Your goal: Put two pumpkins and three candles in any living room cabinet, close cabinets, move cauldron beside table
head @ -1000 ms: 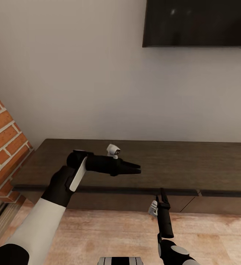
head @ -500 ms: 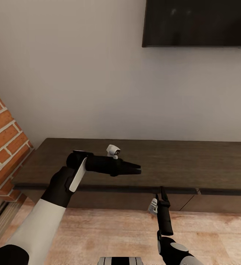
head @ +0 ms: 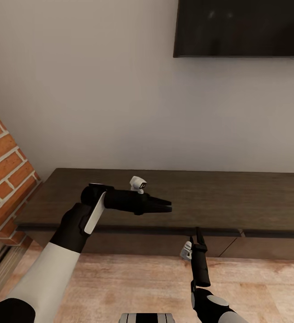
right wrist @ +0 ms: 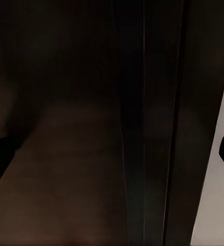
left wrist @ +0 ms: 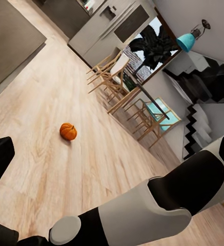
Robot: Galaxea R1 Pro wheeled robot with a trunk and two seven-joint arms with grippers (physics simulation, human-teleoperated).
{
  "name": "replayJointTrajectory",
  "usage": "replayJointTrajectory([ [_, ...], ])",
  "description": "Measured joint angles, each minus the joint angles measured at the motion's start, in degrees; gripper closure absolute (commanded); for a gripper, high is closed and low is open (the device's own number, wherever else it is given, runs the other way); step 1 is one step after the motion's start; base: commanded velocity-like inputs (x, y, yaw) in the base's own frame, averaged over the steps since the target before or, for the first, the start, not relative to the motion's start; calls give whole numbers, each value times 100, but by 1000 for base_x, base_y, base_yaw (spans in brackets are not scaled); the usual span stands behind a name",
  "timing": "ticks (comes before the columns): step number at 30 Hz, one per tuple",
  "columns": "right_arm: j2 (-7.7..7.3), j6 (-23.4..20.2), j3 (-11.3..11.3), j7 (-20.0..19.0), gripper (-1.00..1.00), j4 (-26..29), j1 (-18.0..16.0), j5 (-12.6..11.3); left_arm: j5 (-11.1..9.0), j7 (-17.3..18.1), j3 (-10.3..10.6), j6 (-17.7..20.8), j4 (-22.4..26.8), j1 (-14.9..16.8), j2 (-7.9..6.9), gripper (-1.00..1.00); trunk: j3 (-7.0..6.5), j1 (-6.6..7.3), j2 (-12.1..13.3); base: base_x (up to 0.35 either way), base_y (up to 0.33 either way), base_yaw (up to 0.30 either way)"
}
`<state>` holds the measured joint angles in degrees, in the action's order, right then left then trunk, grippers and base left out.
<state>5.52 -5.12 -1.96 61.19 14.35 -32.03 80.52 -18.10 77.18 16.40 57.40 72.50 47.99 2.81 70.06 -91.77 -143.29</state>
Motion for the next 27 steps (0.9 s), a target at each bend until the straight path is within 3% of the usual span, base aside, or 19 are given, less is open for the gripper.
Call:
replayJointTrajectory([
  [8,19,-107,-20,-7,-100,8,0,-13,0,-1,-4,0,-6,0,0,-100,0,0,0,0,0,0],
  [13,13,-120,-108,3,-100,24,1,-244,0,-1,-4,-1,-8,1,1,-100,0,0,0,0,0,0],
  [20,-3,-114,-98,2,-100,29,1,-295,0,2,-5,-1,-8,1,1,-100,0,0,0,0,0,0],
  [21,-4,-113,-97,2,100,29,1,-296,-1,2,-5,-1,-8,1,1,-100,0,0,0,0,0,0],
  [27,-2,-120,-65,16,100,34,2,-305,0,2,-5,-1,-7,0,2,-100,0,0,0,0,0,0],
])
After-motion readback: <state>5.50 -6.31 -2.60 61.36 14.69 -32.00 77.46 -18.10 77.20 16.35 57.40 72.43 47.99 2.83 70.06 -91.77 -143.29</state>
